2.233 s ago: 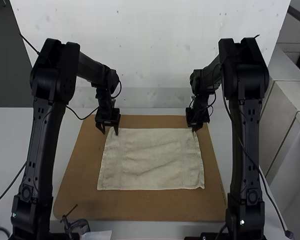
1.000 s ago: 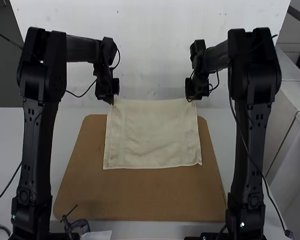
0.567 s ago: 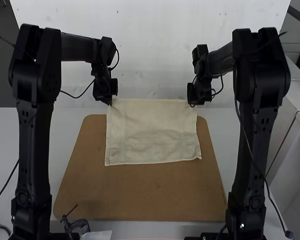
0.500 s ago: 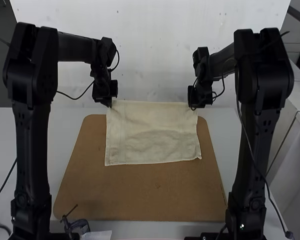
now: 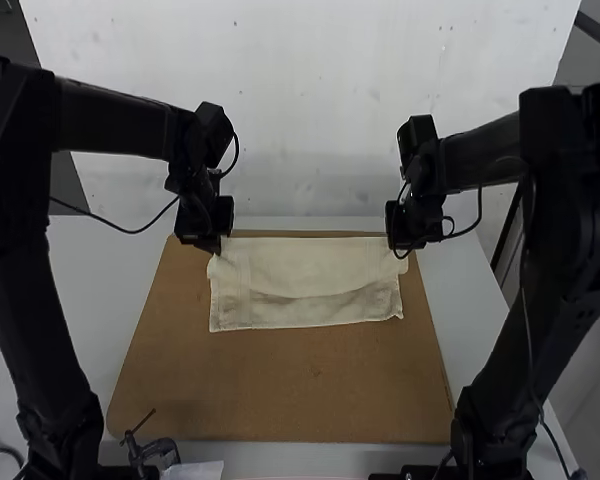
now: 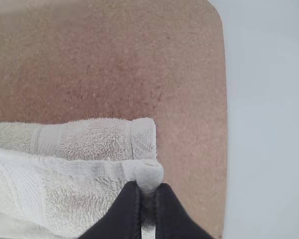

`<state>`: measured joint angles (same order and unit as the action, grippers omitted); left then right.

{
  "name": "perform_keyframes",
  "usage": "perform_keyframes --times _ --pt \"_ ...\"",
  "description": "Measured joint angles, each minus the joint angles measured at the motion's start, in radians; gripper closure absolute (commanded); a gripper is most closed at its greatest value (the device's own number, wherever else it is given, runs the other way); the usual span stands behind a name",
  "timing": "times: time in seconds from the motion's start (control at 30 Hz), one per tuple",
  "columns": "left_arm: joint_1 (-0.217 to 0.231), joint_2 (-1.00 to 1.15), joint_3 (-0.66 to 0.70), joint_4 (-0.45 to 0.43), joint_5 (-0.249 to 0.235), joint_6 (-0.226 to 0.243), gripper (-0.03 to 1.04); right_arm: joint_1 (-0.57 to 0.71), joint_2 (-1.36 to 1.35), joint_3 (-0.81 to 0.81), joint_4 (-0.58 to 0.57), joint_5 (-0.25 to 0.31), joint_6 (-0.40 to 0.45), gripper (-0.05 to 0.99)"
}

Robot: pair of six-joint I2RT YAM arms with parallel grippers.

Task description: Fold the towel.

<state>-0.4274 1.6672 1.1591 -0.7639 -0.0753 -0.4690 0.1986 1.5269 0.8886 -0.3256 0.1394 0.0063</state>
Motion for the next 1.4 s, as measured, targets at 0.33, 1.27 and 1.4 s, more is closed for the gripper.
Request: perform_keyframes --times 0.33,1.27,1.4 --pt "-0.034 -0.183 -0.205 0.002 0.036 -0.011 1.0 0.011 -0.202 -0.189 -0.026 -0.001 -0.015 0.92" --pt "0.048 0.098 -0.08 0.196 0.045 0.003 1.0 -0.008 0.144 -0.068 0.195 0.008 -0.015 0.92" --pt "0.057 0.101 -0.032 0.198 0.045 0.011 1.0 -0.015 0.168 -0.043 0.227 0.008 -0.014 0.92"
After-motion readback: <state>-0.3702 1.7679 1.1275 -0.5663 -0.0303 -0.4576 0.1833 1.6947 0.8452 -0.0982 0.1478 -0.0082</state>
